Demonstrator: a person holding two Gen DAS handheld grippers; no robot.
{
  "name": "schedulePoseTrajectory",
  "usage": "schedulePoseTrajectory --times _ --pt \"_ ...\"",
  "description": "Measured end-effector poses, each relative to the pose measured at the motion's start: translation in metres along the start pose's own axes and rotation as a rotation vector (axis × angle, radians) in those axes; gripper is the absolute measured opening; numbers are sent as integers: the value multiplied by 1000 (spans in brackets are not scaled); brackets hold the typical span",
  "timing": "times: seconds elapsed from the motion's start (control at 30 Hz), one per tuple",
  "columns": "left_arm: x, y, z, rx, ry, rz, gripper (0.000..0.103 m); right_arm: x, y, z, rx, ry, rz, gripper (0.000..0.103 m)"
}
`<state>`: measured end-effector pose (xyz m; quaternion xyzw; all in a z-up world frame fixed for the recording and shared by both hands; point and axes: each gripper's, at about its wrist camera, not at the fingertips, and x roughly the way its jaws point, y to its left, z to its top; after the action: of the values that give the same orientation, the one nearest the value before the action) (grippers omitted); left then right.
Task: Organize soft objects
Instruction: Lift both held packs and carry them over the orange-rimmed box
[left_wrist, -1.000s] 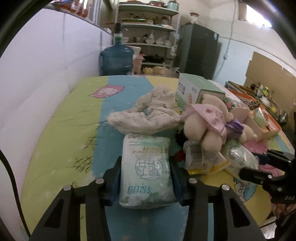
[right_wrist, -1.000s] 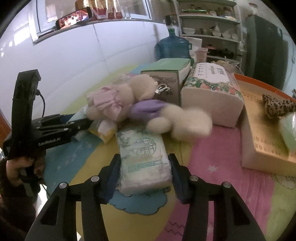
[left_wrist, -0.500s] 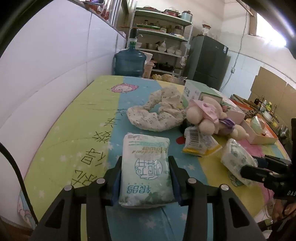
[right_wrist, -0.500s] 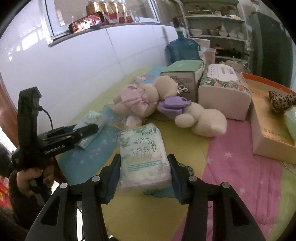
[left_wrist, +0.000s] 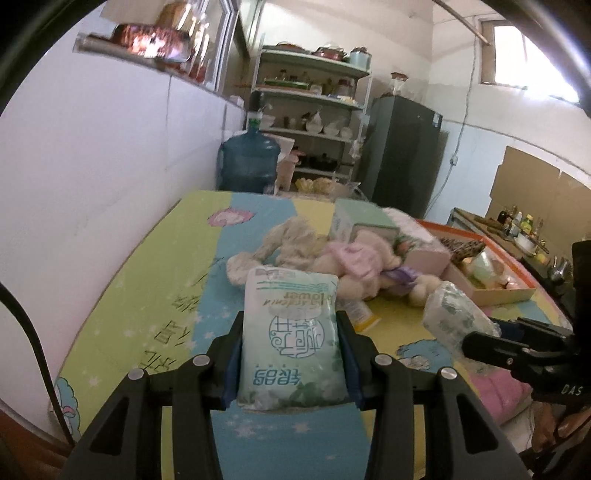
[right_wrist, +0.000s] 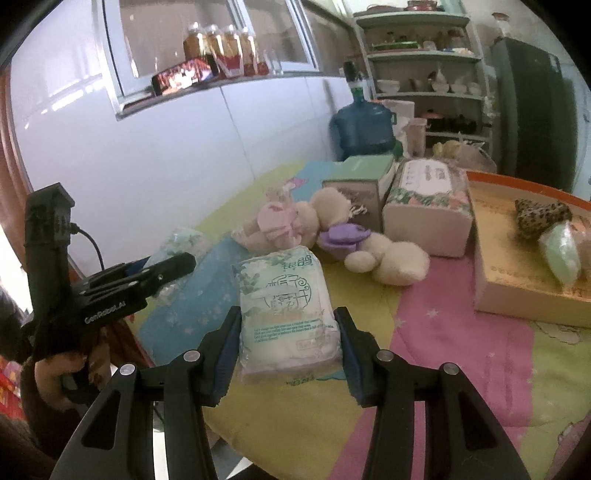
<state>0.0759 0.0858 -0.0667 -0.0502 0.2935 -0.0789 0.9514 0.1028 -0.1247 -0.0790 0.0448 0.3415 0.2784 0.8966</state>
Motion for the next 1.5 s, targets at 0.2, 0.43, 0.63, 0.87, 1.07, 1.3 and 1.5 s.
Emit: schedulePoseTrajectory --times 0.2,0.43,0.63,0.87,1.07,1.3,1.5 --pt "-8 -25 9 41 -30 -25 45 -19 -4 1 13 -53 -15 51" --pt "-13 -59 21 87 -64 -65 45 -42 -13 2 29 -109 -41 51" --pt "-10 -90 30 119 -84 -95 45 -63 -26 1 46 -156 -75 51" --pt "-1 -124 41 161 -100 -143 45 -84 -45 1 84 -205 -119 51" --pt "6 -151 48 193 -109 -183 45 -104 -65 -1 110 -242 -165 51" --pt "17 -179 55 214 -111 -225 45 -126 -86 -2 138 -288 -224 51" --pt "28 -201 61 215 -118 -260 45 -142 -107 -3 167 -312 -273 51"
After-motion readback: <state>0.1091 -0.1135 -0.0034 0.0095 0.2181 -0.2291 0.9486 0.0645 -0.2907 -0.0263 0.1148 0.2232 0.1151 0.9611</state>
